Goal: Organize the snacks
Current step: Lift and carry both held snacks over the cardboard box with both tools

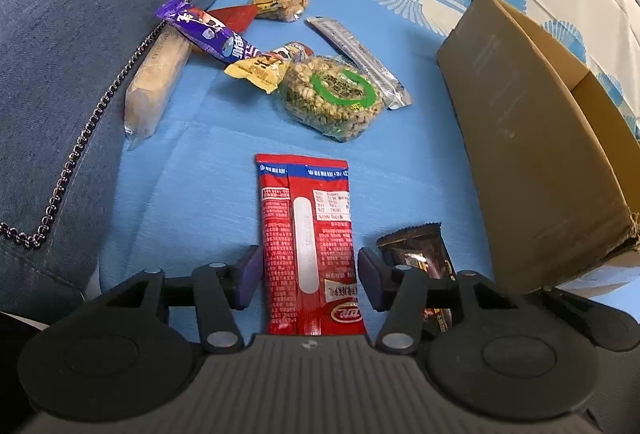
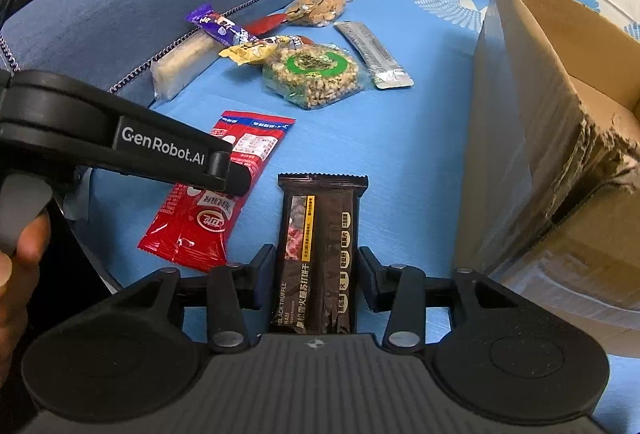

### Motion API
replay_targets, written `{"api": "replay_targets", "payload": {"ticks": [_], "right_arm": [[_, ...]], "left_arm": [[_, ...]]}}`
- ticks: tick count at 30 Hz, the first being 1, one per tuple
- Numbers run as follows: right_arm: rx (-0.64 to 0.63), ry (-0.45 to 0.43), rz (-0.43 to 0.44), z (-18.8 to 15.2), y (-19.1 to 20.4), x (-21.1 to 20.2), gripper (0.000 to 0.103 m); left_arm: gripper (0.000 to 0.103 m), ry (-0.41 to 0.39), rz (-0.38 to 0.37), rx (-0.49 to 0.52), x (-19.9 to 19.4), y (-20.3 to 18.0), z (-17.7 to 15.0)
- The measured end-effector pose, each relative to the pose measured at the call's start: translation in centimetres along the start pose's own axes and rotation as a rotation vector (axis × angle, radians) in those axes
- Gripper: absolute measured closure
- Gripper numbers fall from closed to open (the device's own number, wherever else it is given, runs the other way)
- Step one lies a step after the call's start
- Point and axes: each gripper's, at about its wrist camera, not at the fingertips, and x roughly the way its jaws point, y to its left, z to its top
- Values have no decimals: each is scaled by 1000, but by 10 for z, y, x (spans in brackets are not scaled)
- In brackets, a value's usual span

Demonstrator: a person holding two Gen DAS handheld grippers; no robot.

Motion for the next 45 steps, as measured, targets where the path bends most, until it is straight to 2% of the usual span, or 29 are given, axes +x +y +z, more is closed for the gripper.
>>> {"api": "replay_targets", "payload": {"ticks": [3,11,15,16,18,23,28,45], "right_arm": [[-10,-1,-9,-1,1,0,55],[-21,-11,-19,-2,3,0,54],[-23,-14,-17,-3,3,0,57],[-26,-16,-16,-3,3,-1,61],[-36,-24,-18,-3,4,-3,62],[-29,-54,-33,-2,3,-9,62],[-14,-22,-33,-3,0,-3,62],[-15,-19,-31,-3,0,-2,62]], "left_arm": [[42,3,6,25,1,-3,-1],[43,0,30,65,4,-10,-3],[54,-8,34,72,4,-10,-2],[57,-12,35,70,3,-9,-2],[58,-23,39,52,1,-7,-1],[58,-46,12,-19,-6,3,3],[58,-19,15,-2,-3,-1,1],[58,-17,18,13,1,-3,1]]}}
